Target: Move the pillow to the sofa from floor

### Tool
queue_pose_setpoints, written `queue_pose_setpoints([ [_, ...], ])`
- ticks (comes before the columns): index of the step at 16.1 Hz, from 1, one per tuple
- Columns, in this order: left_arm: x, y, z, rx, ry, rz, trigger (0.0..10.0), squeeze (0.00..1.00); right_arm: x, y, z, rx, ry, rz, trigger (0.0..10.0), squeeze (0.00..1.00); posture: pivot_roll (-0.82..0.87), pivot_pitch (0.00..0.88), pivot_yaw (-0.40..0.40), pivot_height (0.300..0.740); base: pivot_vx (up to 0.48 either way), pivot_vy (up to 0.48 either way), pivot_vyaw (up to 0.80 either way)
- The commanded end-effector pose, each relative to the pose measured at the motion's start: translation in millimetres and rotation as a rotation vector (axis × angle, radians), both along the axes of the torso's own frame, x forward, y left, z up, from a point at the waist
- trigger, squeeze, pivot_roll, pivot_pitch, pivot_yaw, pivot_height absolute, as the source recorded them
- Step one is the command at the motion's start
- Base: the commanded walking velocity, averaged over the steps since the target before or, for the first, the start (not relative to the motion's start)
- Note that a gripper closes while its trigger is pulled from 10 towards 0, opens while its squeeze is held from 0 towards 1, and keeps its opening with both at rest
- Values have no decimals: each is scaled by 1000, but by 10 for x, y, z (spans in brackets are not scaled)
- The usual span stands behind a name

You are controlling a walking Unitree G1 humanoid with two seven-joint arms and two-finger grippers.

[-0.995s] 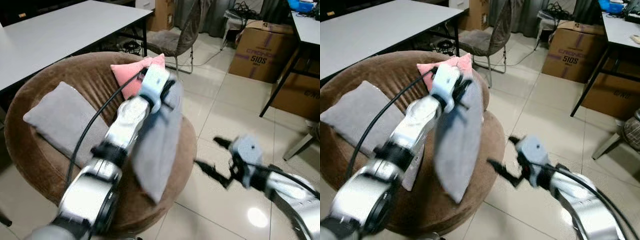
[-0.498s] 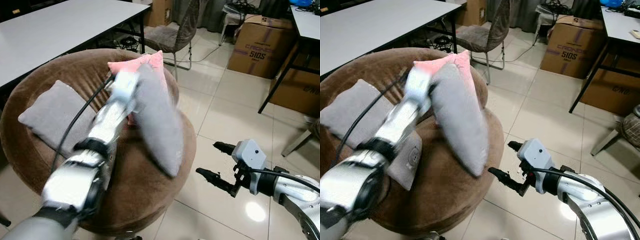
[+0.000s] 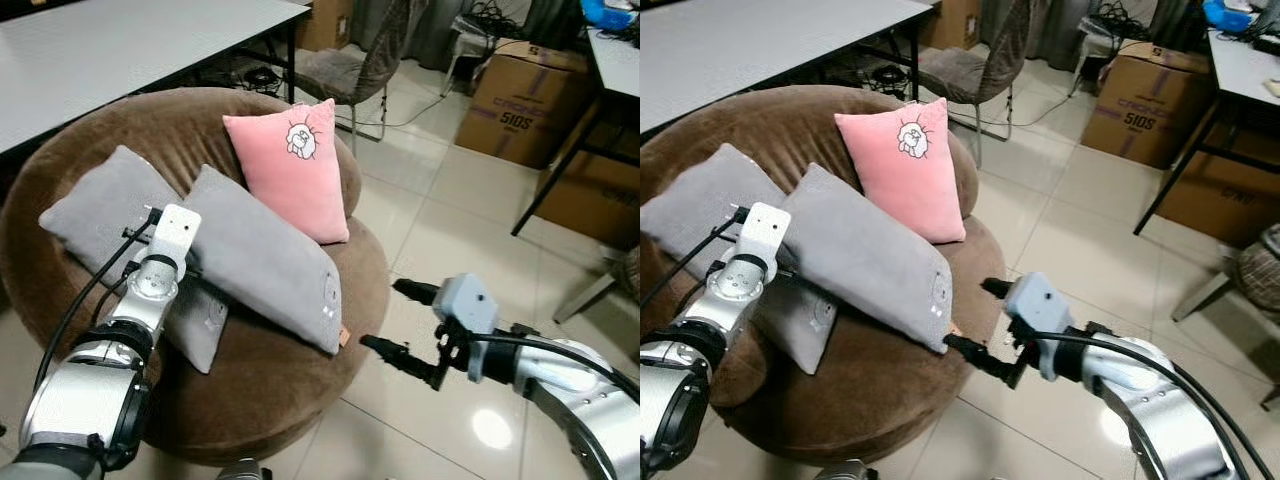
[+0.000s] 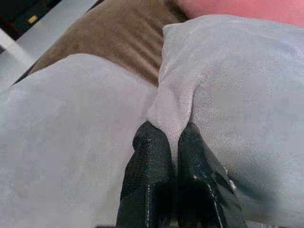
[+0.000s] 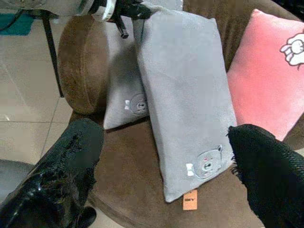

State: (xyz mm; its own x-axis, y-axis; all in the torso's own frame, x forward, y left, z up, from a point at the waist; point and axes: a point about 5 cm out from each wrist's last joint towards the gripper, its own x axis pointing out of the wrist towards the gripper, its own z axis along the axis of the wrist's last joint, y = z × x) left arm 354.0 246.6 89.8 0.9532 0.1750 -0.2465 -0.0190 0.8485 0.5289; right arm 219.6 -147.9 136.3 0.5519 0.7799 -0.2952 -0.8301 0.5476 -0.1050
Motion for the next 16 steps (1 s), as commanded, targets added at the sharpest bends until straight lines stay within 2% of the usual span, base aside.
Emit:
queue_pose_setpoints([
  [1,99,7,193,-2,-62,-19,10000,1000,36,-12,3,-8,3,-1,10000,0,-20,0,-50,740,0,0,0],
  [4,154,52,344,-26,-123,-1,10000,1000,87,-12,20,-5,-6,-7,10000,0,-14,0,-50,740,0,0,0],
  [6,175,111,481,-75,-207,8,10000,1000,131,-31,23,-16,-18,-40,10000,0,-14,0,-43,740,0,0,0],
  [7,171,133,566,-139,-275,-21,10000,1000,195,-97,10,-36,-32,-122,10000,0,-10,0,-38,740,0,0,0],
  [8,168,142,600,-163,-299,-36,10000,1000,220,-125,4,-43,-38,-155,10000,0,-10,0,-38,740,0,0,0],
  [10,108,62,773,-170,-387,-192,10000,961,310,-241,1,-3,-72,-357,10000,0,11,0,-35,740,0,0,0],
  [11,65,22,804,-178,-412,-217,10000,545,322,-258,-7,5,-71,-401,10000,0,11,0,-35,740,0,0,0],
  [12,-142,-142,789,-274,-456,-259,10000,0,324,-234,-24,46,-89,-484,10000,0,25,0,-30,740,0,0,0],
  [13,-215,-205,776,-325,-454,-278,10000,0,322,-225,-28,55,-97,-508,10000,0,25,0,-30,740,0,0,0],
  [14,-366,-315,765,-404,-483,-303,10000,0,331,-197,-55,85,-95,-571,10000,0,36,0,-24,740,0,0,0],
  [15,-559,-457,683,-398,-491,-304,10000,0,367,-189,-128,90,-94,-690,10000,0,41,0,-23,740,0,0,0],
  [16,-622,-511,633,-407,-485,-291,10000,0,384,-194,-167,94,-82,-749,10000,0,53,0,-30,740,0,0,0],
])
